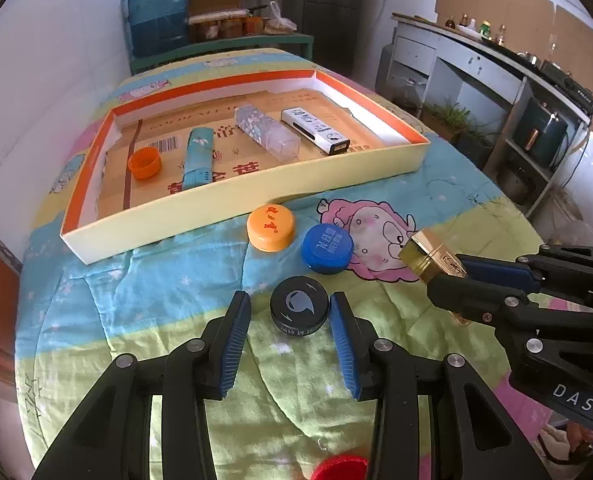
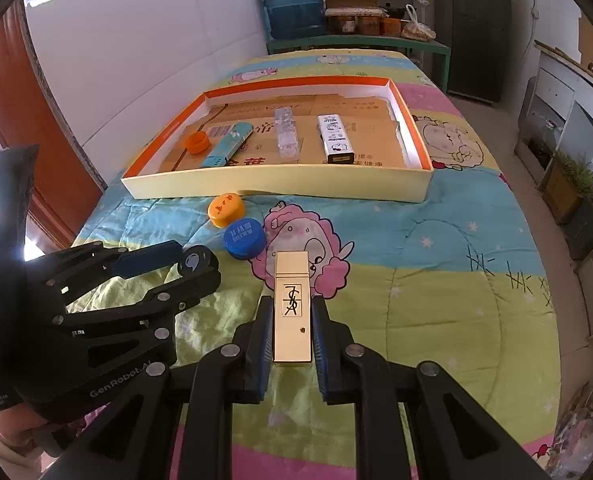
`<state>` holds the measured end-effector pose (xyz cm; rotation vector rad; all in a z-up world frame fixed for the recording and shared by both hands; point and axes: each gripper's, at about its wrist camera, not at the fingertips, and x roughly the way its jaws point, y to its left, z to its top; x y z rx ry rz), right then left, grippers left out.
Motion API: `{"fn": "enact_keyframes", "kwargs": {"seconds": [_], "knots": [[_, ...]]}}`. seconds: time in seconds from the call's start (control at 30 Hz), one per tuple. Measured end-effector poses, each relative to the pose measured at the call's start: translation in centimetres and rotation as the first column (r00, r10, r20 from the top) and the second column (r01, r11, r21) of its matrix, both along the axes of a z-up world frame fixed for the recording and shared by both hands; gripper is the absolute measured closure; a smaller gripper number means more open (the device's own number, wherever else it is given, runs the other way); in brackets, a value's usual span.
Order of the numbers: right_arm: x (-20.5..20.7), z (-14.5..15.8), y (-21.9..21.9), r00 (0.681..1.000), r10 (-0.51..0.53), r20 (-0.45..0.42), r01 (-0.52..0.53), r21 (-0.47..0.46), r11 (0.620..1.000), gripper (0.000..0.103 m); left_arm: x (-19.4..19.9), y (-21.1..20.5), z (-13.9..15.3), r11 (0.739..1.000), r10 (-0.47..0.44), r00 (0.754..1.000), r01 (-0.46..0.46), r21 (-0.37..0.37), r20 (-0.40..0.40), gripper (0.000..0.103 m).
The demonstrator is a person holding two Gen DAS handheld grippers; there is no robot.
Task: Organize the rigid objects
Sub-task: 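Grasp the gold lighter with the right gripper while the left gripper grasps the black round cap, then carry the gold lighter with the right gripper while the left carries the black cap into the box lid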
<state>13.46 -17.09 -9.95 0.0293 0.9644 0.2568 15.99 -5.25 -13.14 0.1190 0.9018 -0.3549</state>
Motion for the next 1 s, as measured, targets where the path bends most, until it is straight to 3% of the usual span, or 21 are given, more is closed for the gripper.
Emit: {"fn": "enact_keyframes", "kwargs": {"seconds": [0.17,0.23,0.63,1.0], "knots": [[0.2,-0.2,-0.2,1.0,-0.004,-0.006,0.004,0.004,1.0,0.085,-0.2,-0.4,-0.1,0.999,0.005,1.0,-0.006,0.037,0.028,0.062],[0.2,-0.2,-0.2,1.0,-0.004,-0.006,0.005,0.005,1.0,0.085,-0.4,-0.5,0.0,0.999,0.004,0.999,-0.006,0.039,0.033,0.072],[0.3,-0.3,-0.3,1.0,-0.002,-0.011,0.003,0.021,1.0,0.085,-0.5,0.2,0.8,1.0,0.021,0.998,-0.022,0.014,0.052,0.072],[1.1,1.2,0.3,0.999,0.018,0.029,-0.018,0.025,1.0,0.085,-0.1,2.3,3.5,0.996,0.083,0.991,-0.08,-0.035,0.102,0.072]]}}
